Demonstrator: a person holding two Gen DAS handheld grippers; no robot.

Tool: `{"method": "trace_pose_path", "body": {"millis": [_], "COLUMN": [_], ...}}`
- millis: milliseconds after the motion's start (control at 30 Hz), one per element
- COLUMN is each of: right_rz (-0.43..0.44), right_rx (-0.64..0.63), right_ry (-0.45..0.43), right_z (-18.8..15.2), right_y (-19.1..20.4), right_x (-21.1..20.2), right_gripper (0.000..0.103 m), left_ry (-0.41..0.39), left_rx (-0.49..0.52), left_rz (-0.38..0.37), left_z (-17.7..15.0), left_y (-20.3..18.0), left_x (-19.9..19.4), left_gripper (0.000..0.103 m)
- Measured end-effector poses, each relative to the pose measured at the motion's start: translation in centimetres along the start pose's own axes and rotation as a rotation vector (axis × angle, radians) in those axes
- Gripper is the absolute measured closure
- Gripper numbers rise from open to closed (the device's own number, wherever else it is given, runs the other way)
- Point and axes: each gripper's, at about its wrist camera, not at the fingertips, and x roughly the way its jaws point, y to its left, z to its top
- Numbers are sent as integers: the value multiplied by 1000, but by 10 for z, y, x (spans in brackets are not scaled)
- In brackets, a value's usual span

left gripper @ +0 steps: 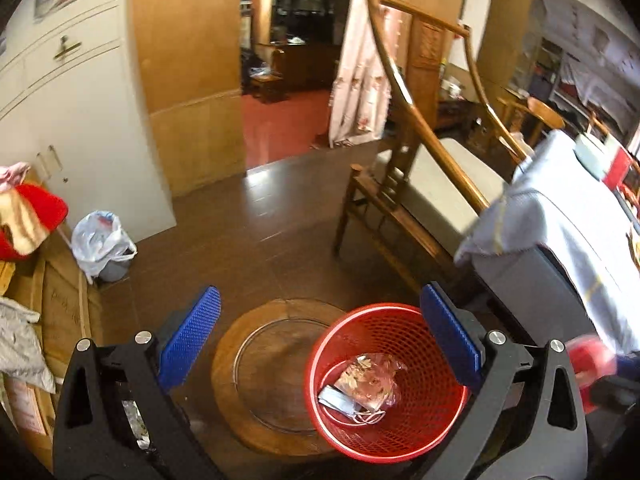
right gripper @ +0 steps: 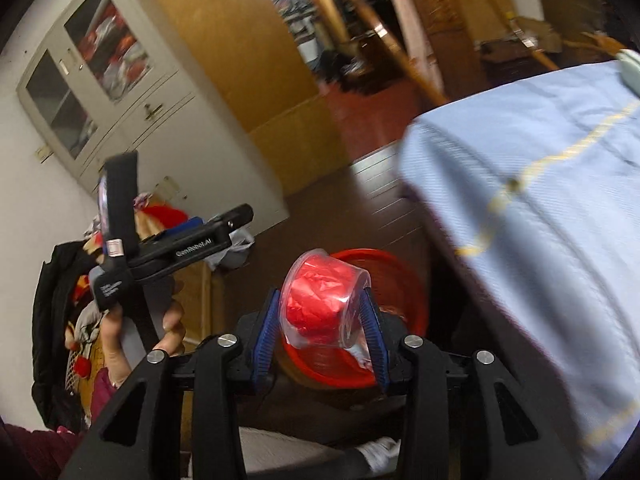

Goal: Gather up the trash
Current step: 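Drop the pink bag and red cup into the red wastebasket, then return both tools to the table and reach the left tool toward the tissue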

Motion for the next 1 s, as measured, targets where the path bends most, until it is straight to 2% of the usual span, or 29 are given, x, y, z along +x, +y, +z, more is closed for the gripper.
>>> {"method": "trace_pose_path", "body": {"millis": [67, 233, 367, 567, 833, 1000], "right_rz": [-31, -77, -113, -139, -194, -262], "right_rx": [-12, -36, 16, 99, 199, 285], "right_ry": [2, -71, -139, -220, -374, -488], "right_z": [6, 6, -4, -23, -58, -89], "right_y": [6, 4, -19, -51, -95, -135], "right_x": [12, -11, -45, -86, -162, -223], "right_gripper": [22, 20, 15, 11, 9, 7], "left_ry": [-5, -23, -6, -14, -24, -7], "left_rx": [-14, -1, 11, 64, 218, 309], "left_rz": [5, 9, -39, -135, -225, -291], "left_z": [3, 5, 1, -4, -19, -32], "left_y": [3, -3, -16, -61, -144, -199], "left_x": [-2, -7, -9, -30, -60, -72], "left_gripper": [7, 7, 7, 7, 7, 7]}}
